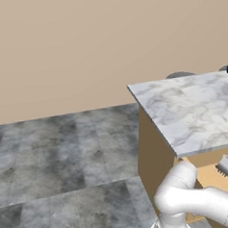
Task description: Take the tongs from the drawer on the right and place them on the dining counter next to the tray containing the hot dog.
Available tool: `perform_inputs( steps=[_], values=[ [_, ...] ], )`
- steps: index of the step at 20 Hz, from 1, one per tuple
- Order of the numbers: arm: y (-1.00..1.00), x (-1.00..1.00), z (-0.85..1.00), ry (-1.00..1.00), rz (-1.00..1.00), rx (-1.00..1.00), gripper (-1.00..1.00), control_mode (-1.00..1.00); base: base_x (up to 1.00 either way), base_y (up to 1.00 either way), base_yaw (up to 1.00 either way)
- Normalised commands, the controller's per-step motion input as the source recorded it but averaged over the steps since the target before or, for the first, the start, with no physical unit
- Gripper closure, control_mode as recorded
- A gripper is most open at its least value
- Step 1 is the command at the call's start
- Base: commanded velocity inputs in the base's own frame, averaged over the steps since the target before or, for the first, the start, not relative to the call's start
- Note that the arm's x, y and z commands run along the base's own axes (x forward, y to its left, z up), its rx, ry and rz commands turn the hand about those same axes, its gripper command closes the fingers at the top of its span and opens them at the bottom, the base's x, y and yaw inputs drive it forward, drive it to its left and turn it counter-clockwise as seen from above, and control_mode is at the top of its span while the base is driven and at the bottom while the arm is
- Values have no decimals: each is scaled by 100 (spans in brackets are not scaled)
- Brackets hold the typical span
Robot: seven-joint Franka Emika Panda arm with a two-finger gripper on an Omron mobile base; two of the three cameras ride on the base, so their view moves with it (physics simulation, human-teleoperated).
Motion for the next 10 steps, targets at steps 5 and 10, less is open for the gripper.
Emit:
perform_inputs(
  steps=[5, 10],
  values=[
    [-18, -75, 0, 0, 1, 0, 100, -100, 0, 0, 0],
    [-23, -93, 63, -3, 1, 3, 100, -100, 0, 0, 0]
  ],
)
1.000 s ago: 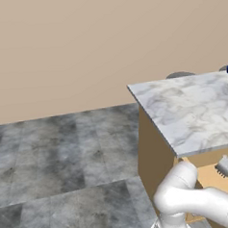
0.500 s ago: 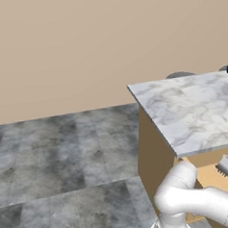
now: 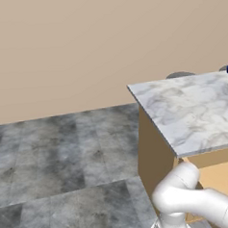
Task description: Take the tongs from the drawer on the right and place them on the dining counter next to the tray containing the hot dog.
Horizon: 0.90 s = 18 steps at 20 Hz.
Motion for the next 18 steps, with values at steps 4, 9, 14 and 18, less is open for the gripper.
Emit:
perform_inputs(
  steps=[4, 9, 14, 18],
  values=[
    [2, -33, 100, -14, 0, 4, 100, -100, 0, 0, 0],
    [31, 0, 100, -15, 0, 1, 100, -100, 0, 0, 0],
    [50, 0, 100, -9, 0, 0, 100, -100, 0, 0, 0],
    [55, 1, 100, -1, 0, 0, 100, -100, 0, 0, 0]
  ],
)
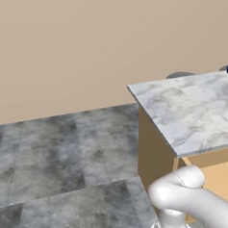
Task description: Take the tongs from the drawer on the right and place them on the dining counter next to the tray containing the hot dog.
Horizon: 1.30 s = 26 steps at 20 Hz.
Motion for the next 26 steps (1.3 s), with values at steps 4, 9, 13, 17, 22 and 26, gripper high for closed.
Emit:
perform_inputs(
  steps=[4, 9, 13, 17, 22, 26],
  values=[
    [57, 1, 100, -3, 0, 0, 100, -100, 0, 0, 0],
    [89, 24, 100, -5, -2, -2, 100, -100, 0, 0, 0],
    [99, 26, 95, -5, -5, -6, 100, -100, 0, 0, 0],
    [100, 11, 64, -3, -3, -6, 100, -100, 0, 0, 0],
    [71, 11, 13, -2, -9, -3, 100, -100, 0, 0, 0],
    [34, 21, 0, 0, -8, -5, 100, -100, 0, 0, 0]
  ],
)
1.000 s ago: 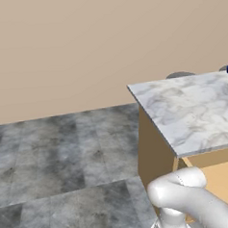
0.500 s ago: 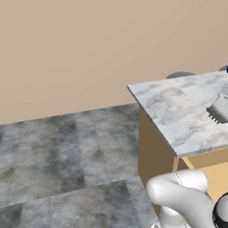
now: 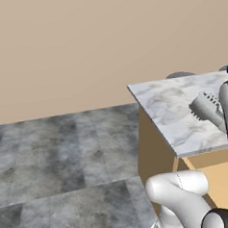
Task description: Take the tongs from the drawer on the right and place them on the dining counter next to the tray containing the hot dog.
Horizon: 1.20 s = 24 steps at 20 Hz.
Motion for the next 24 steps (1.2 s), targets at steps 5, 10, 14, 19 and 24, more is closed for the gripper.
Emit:
perform_inputs(
  steps=[5, 10, 14, 19, 24],
  values=[
    [17, 6, 0, 0, -2, 0, 100, -100, 0, 0, 0],
    [13, 11, 0, 0, -2, 0, 100, -100, 0, 0, 0],
    [37, 6, 0, 0, -8, 0, 100, -100, 0, 0, 0],
    [69, 0, 0, 0, -13, -1, 100, -100, 0, 0, 0],
    [61, 0, 0, -1, -13, 0, 100, -100, 0, 0, 0]
  ],
)
